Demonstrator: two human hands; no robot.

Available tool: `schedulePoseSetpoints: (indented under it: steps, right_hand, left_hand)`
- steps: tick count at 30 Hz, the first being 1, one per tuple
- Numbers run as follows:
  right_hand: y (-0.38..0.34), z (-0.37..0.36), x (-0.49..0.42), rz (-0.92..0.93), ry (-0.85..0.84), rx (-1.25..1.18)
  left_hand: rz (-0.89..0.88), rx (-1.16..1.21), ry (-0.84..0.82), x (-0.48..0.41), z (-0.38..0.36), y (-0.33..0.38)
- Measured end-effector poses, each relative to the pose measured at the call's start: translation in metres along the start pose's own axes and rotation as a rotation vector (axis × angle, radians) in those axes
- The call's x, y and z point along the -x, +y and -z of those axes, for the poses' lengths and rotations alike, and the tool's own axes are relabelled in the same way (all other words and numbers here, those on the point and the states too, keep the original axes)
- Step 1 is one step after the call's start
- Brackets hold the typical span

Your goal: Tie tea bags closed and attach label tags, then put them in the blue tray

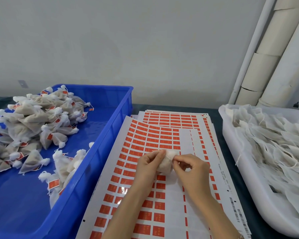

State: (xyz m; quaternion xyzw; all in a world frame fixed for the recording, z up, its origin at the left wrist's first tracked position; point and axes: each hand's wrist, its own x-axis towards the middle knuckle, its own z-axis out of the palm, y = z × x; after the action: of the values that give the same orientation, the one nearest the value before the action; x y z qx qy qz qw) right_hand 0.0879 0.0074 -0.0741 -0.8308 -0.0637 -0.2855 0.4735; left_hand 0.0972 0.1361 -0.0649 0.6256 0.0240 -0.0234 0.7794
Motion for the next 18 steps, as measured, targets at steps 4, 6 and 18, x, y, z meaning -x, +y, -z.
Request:
schedulePoseSetpoints:
  steps: [4,6,18]
  right_hand:
    - [-0.0007,-0.0012,0.0005,0.028,-0.004,-0.039]
    - [-0.0007,-0.001,0.0016,0.034,0.004,-0.049]
    - [0.0035,-0.0009,0.0031,0.041,-0.069,0.021]
  left_hand:
    - [-0.025,-0.014,-0.025,-0.0001,0.0013,-0.0002]
    - [-0.042,-0.027,-0.043,0.0004,0.0022,-0.0004]
    - [-0.086,-0.072,0.013,0.0014,0.0004,0.0004]
